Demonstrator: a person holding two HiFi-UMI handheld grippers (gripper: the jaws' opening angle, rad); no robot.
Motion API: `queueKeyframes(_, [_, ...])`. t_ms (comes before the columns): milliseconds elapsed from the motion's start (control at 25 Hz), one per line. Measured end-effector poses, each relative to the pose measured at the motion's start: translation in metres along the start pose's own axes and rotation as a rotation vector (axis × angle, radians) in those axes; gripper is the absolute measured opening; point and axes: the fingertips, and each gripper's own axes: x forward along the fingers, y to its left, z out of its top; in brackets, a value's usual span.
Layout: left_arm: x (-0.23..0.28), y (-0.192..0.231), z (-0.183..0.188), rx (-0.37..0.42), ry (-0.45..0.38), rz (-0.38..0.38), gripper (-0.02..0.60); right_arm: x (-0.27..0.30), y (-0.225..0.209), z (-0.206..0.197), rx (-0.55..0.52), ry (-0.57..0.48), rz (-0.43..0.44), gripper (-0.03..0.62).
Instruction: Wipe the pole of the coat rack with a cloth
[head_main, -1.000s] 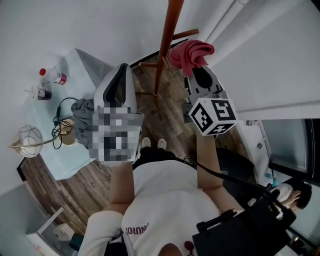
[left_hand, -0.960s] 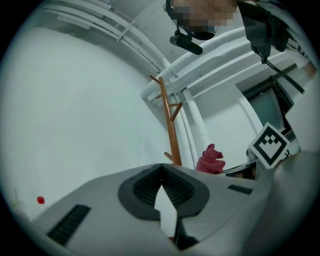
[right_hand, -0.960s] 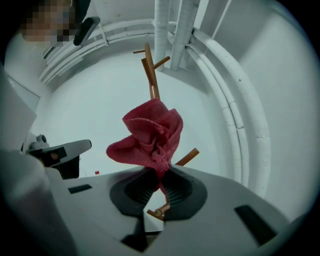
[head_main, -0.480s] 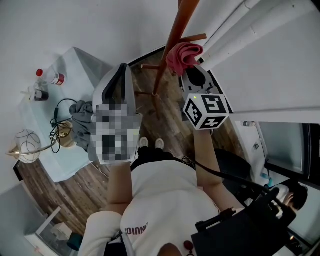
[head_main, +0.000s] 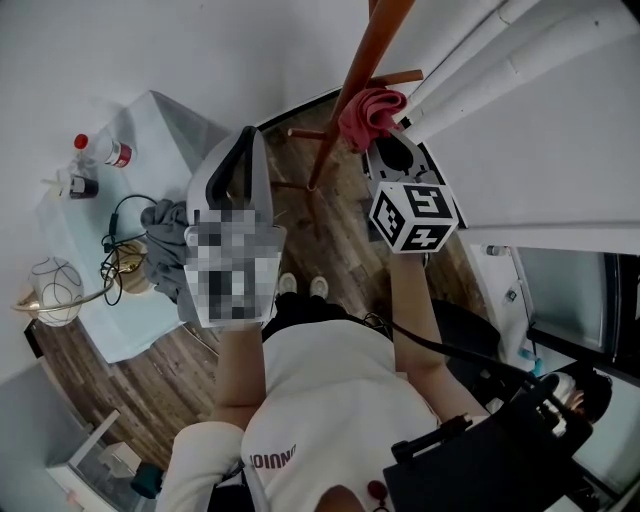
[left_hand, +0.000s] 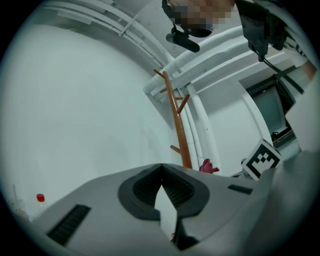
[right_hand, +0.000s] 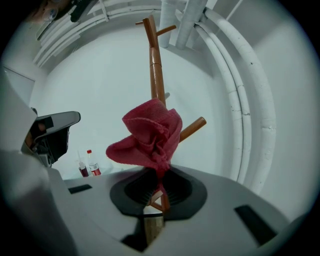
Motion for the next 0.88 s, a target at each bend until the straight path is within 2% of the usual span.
queueKeyframes(880, [-0.004,0.001,-0.003,-0.024,-0.002,-0.005,0.014,-0.011,0.0,-0.01,0.002,0.068,-0.014,0.046])
